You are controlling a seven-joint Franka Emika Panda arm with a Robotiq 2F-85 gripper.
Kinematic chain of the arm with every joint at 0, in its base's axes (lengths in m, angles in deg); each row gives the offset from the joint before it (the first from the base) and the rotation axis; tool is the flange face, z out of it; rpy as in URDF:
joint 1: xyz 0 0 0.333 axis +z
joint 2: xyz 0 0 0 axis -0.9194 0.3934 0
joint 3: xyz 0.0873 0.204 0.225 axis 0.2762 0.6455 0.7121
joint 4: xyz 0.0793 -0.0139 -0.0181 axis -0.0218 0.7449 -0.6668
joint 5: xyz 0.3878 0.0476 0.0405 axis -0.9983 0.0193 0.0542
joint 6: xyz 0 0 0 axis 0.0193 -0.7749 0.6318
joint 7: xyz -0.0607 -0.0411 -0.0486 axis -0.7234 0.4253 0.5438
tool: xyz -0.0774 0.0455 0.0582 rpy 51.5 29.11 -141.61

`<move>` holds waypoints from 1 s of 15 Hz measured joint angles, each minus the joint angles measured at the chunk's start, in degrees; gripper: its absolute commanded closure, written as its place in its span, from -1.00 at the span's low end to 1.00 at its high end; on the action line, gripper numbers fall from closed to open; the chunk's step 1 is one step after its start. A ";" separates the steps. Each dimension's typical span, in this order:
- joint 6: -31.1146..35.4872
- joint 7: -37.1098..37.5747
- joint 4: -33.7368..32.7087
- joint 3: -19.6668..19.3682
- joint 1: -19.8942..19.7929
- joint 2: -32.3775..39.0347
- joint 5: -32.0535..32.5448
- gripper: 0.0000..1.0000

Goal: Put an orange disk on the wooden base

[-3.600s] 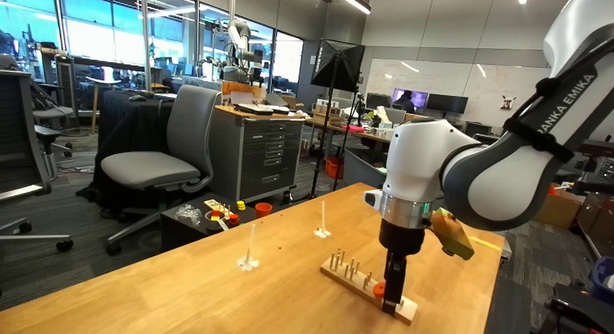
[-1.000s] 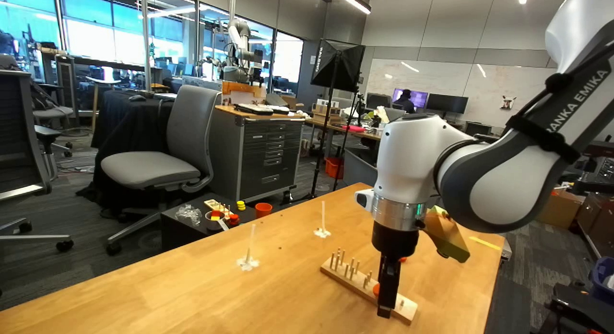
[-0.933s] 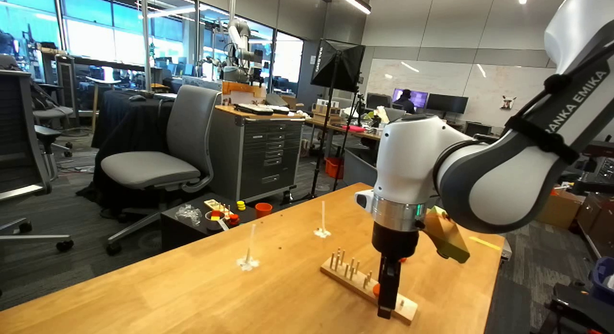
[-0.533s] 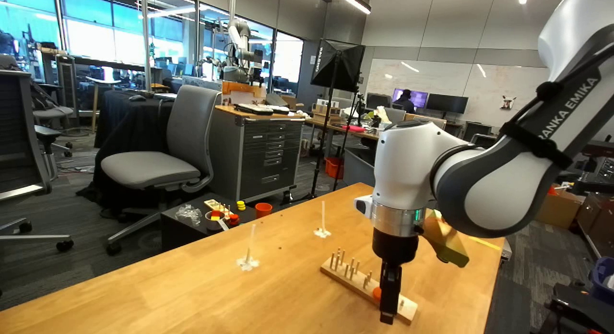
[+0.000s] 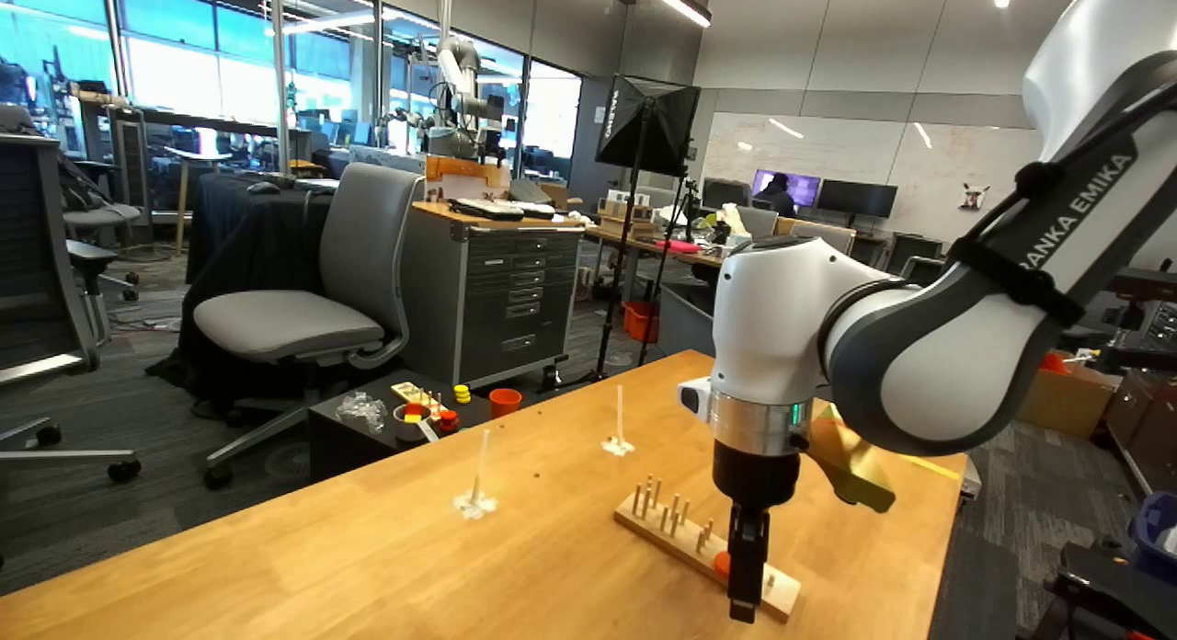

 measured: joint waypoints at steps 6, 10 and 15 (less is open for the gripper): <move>1.06 -1.16 1.86 0.90 -2.92 -5.18 -1.48 -1.00; -1.09 -2.93 2.26 1.64 -5.93 -11.08 -4.84 -1.00; -12.52 -2.80 0.26 1.54 -7.06 -17.14 -5.75 -1.00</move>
